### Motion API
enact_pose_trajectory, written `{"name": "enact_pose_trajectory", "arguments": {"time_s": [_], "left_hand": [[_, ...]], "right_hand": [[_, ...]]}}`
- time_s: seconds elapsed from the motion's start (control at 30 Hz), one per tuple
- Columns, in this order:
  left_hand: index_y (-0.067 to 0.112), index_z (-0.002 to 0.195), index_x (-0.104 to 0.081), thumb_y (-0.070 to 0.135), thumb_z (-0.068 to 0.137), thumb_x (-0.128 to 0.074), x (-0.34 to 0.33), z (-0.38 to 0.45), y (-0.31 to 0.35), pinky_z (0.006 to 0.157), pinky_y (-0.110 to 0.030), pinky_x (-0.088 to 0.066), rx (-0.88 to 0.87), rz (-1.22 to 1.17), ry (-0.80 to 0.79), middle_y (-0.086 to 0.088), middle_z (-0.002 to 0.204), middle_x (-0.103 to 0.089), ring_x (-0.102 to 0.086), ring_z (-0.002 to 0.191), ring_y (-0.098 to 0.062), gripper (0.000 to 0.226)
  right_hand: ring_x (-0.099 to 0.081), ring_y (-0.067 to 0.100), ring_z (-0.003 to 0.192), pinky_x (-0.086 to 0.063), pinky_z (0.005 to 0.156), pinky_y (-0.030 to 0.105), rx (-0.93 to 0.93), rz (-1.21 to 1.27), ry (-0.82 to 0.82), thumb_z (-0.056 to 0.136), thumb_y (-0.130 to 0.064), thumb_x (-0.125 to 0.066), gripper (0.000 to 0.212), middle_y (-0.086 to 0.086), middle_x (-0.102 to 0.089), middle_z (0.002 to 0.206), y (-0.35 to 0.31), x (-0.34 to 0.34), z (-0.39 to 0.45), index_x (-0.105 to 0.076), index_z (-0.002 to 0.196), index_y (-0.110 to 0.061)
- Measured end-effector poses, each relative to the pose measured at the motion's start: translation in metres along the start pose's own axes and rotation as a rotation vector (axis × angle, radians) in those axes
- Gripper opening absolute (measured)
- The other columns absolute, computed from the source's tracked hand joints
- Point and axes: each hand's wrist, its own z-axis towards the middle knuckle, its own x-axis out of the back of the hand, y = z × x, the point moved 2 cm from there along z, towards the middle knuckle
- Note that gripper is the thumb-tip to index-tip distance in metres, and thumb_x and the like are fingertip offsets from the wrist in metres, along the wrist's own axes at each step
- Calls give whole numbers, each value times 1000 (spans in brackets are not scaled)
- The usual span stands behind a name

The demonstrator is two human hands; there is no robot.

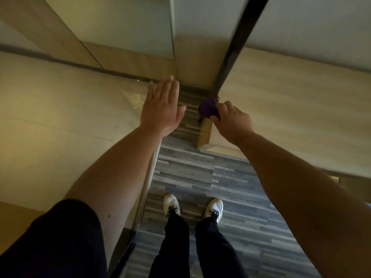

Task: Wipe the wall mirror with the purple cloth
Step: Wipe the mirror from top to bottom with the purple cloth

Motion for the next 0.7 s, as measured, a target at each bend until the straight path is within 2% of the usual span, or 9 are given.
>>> {"name": "enact_pose_trajectory", "arguments": {"time_s": [0.07,0.13,0.23,0.33,0.47,0.7], "left_hand": [[5,156,-14,51,102,-19,41,0,-18,123,-50,-6,36,-3,61,-18,163,-14,-11,151,-33,71],[4,156,-14,51,101,-15,88,0,-39,123,-51,-7,69,3,126,-19,163,-15,-10,151,-33,72],[5,156,-13,51,101,-17,162,-4,-76,123,-51,-6,117,46,222,-19,163,-13,-7,152,-33,72],[4,155,-17,49,101,-25,240,-14,-111,123,-50,-5,176,83,349,-19,163,-16,-10,152,-33,70],[3,154,-23,47,102,-32,342,-31,-156,122,-52,-11,227,123,523,-19,161,-23,-17,150,-33,69],[2,152,-25,50,100,-21,499,-66,-217,121,-53,-16,299,221,773,-19,158,-29,-24,148,-34,71]], "right_hand": [[-59,30,100,-38,66,33,40,-21,52,103,-41,-41,39,11,-53,122,-25,40,7,-45,131,-13],[-59,29,102,-36,68,31,71,-50,117,103,-43,-41,41,10,-53,124,-51,85,14,-43,133,-15],[-60,25,100,-46,70,32,125,-57,232,103,-43,-41,40,7,-54,122,-88,157,23,-43,132,-15],[-61,21,95,-57,74,39,178,-94,348,102,-45,-40,39,5,-54,118,-127,230,31,-44,129,-16],[-61,22,90,-57,69,39,269,-167,538,101,-44,-42,40,5,-56,113,-183,327,35,-47,127,-14],[-62,26,81,-57,59,40,398,-278,830,98,-42,-49,40,8,-58,104,-271,488,25,-53,123,-11]]}}
